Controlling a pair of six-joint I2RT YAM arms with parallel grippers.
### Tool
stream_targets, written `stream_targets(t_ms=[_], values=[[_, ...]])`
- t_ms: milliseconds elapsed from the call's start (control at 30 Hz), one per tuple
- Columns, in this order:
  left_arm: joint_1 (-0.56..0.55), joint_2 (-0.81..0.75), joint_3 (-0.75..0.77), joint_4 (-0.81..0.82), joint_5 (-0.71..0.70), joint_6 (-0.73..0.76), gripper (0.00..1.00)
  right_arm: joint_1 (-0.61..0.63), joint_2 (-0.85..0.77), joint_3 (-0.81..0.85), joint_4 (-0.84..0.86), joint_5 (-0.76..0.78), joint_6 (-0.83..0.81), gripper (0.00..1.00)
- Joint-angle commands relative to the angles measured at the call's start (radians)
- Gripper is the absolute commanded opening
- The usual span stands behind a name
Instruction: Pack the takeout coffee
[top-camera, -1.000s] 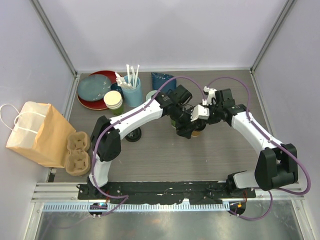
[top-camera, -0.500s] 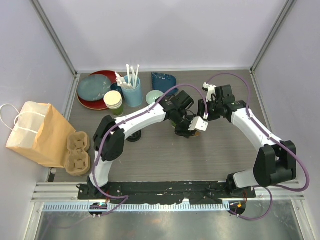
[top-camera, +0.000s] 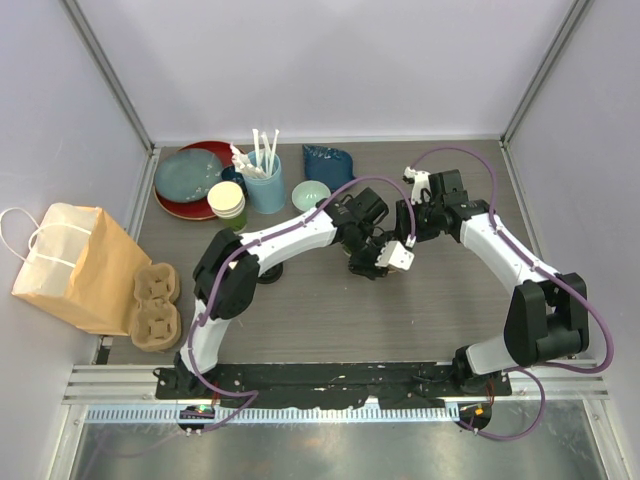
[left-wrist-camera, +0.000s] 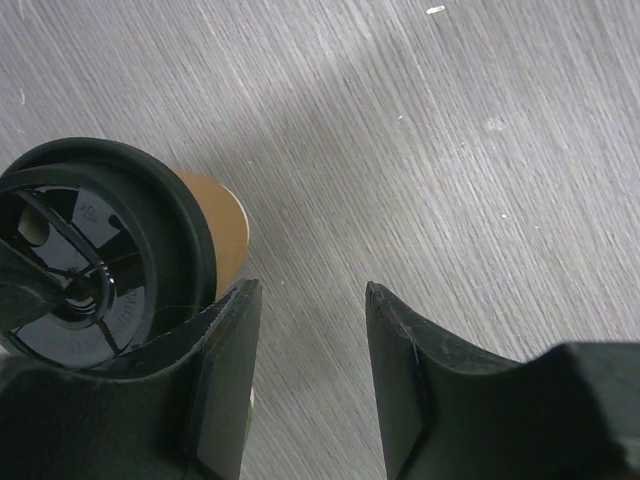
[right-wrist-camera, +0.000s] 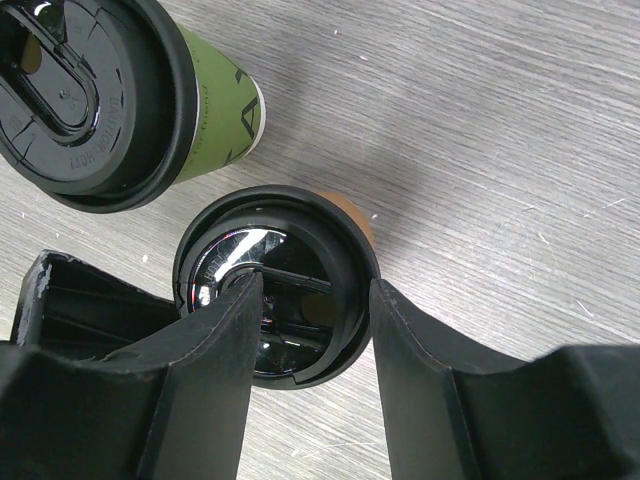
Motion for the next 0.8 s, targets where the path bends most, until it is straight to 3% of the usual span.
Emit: stream_targets(t_ms=[0,433,767], values=[[-0.003,-0.070,0.024,-0.044,0.053,0.035,0.51,-0.007,0.002,0.016,0.036,-0.016,-0.016,0.52],[-0.003,-0.076,0.104,-0.044,0.015,-0.001,0.52,-0.009,0.010,0.015,0.036,-0.019,-0.016,0.49],[-0.001,-0.036,0.079,0.020,-0.065,0.003,0.52,-0.008,0.015,0.013,0.035,-0.027,-0.019,0.49]])
